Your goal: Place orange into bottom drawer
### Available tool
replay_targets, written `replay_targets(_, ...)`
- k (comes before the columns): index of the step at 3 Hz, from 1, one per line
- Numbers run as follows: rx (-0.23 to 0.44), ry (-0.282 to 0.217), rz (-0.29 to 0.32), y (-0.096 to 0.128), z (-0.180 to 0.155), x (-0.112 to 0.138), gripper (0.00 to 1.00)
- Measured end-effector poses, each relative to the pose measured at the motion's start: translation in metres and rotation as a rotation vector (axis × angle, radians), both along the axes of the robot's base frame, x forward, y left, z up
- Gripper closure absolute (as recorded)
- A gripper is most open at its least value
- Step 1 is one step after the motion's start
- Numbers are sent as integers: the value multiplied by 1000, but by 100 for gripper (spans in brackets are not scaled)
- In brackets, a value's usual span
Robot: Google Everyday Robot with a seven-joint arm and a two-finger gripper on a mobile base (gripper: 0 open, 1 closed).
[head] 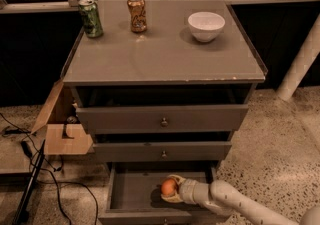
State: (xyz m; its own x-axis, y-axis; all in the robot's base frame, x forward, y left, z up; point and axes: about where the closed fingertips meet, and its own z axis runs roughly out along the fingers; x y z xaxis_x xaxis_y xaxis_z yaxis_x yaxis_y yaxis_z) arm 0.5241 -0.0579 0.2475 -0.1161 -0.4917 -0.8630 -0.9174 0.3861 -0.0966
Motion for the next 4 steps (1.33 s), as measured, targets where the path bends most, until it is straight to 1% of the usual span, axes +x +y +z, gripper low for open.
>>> replay_targets(1, 23, -13, 2, -3, -22, 24, 100)
replay_targets(2, 42, -9, 17, -4, -42, 40, 100)
replay_targets(3, 48, 4, 31, -4, -59, 52, 100)
replay_targets(4, 43, 27, 39, -4, -75, 56, 100)
